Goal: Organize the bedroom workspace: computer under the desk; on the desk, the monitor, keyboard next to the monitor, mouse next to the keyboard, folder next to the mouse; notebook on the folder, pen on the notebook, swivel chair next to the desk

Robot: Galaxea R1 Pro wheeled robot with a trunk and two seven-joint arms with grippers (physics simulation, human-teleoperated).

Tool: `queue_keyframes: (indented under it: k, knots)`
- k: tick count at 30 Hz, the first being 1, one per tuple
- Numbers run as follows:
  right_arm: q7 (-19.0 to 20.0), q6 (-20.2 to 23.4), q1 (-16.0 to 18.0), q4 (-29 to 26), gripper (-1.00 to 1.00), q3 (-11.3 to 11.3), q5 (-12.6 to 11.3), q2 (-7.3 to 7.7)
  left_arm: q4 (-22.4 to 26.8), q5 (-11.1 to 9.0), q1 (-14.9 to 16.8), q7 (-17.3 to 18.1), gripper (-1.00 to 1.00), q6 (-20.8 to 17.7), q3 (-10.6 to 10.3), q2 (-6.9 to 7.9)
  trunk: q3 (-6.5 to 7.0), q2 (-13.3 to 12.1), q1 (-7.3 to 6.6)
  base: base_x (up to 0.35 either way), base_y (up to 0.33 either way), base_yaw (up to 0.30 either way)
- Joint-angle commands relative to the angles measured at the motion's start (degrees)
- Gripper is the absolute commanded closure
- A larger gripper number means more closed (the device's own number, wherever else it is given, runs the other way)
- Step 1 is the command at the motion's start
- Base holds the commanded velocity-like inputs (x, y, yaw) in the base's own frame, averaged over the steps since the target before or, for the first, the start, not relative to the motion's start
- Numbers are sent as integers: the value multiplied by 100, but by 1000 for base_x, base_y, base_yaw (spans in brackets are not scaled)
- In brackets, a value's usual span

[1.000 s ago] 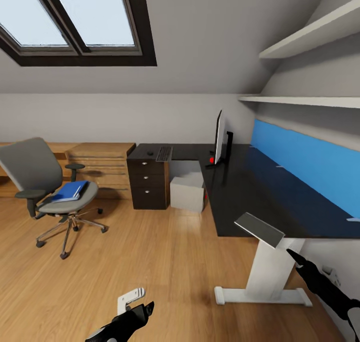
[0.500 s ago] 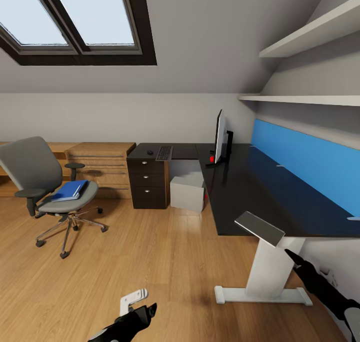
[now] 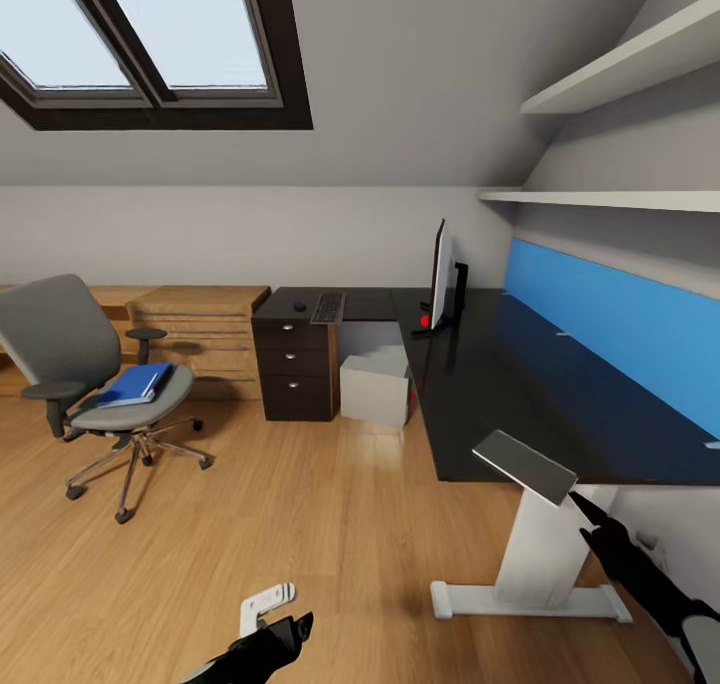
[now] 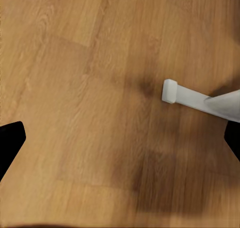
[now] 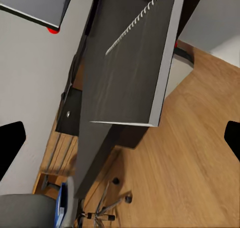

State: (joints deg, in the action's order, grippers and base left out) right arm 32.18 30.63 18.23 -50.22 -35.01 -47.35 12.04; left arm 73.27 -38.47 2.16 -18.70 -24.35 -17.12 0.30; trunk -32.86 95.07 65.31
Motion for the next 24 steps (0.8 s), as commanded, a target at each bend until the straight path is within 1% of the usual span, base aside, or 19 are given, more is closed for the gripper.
queue_keyframes:
  k: [1, 2, 6, 18, 24]
  knots:
    - [4, 44, 5, 1, -100, -14, -68, -5, 2, -58, 4, -54, -100, -9, -11, 4, -6, 3, 0, 51, 0, 0]
    - [1, 39, 5, 4, -100, -10, -135, -11, -10, -57, 4, -54, -100, -9, -11, 4, -6, 3, 0, 26, 0, 0]
    - [-1, 37, 5, 12, -100, -7, -195, -17, -21, -48, 4, -53, -100, -9, -11, -1, -6, 3, 0, 68, 0, 0]
    - [-10, 33, 5, 20, -100, -6, -205, -18, -23, -56, 4, -29, -100, -9, -11, 5, -6, 3, 0, 28, 0, 0]
    - [-76, 31, 5, 21, -100, -6, -205, -10, -23, -23, 4, -59, -100, -9, -17, -7, -114, 244, 132, 0, 0, 0]
